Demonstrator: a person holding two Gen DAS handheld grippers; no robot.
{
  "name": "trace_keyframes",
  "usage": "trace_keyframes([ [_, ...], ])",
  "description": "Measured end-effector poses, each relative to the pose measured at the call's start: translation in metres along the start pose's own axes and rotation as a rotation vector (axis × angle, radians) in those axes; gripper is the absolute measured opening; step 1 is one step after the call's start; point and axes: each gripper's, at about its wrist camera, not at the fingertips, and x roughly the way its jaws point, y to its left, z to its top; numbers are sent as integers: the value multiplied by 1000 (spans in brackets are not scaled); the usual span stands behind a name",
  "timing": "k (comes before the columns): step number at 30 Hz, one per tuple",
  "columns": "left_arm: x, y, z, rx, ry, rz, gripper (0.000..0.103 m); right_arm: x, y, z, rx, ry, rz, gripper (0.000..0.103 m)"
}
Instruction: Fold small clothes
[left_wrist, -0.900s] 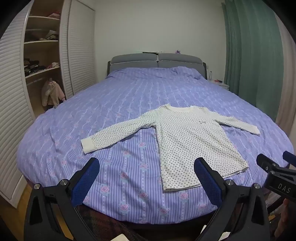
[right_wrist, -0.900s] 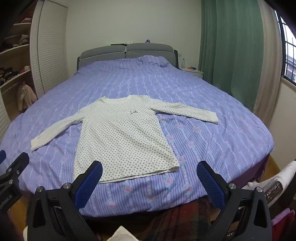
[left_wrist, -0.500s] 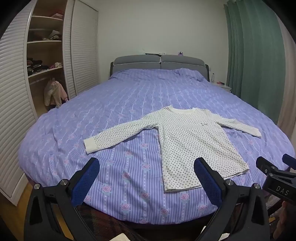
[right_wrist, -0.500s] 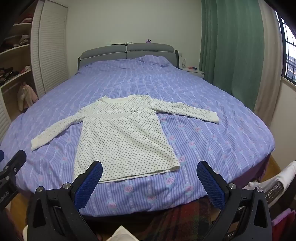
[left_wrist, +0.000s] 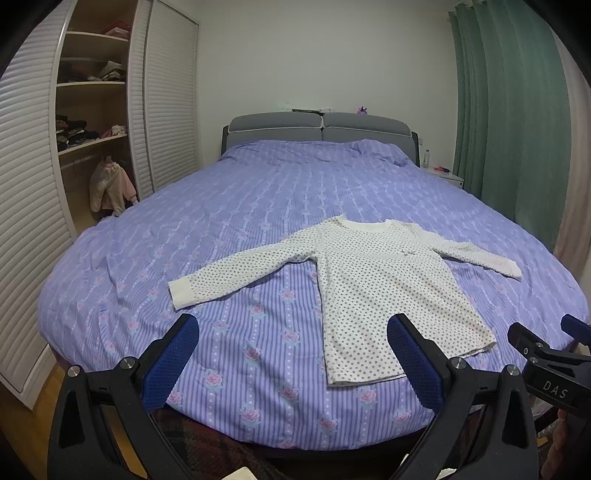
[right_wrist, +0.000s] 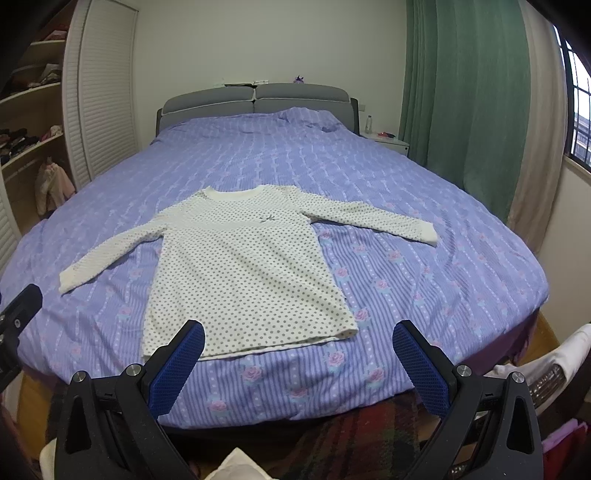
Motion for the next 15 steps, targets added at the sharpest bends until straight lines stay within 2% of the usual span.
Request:
trace_keyframes([
  [15,2,3,-1,-9,6,-1,103,0,-2,2,-4,-3,-6,103],
])
